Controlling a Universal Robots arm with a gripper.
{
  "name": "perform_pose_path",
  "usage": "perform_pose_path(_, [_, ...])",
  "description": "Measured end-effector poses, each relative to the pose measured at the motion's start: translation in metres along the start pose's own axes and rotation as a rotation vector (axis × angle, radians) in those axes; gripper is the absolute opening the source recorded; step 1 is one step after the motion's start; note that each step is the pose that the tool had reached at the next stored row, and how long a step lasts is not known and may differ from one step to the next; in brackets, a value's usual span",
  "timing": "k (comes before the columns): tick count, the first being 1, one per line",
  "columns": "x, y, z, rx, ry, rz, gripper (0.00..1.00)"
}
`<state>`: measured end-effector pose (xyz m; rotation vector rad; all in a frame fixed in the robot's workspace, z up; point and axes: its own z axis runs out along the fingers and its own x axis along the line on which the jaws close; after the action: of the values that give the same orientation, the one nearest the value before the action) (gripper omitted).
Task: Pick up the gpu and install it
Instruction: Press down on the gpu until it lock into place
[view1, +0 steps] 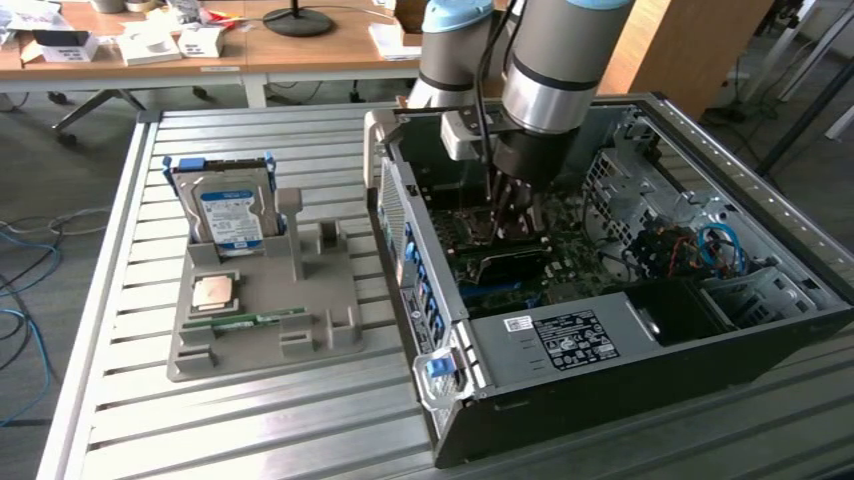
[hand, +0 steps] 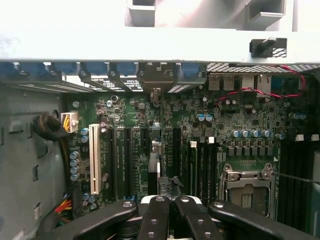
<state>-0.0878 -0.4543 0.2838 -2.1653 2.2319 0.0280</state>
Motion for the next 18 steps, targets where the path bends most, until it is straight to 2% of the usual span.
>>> perform_pose_path(18, [0.0, 0.003, 0.0132, 0.0001, -0.0001, 0.0, 0.11])
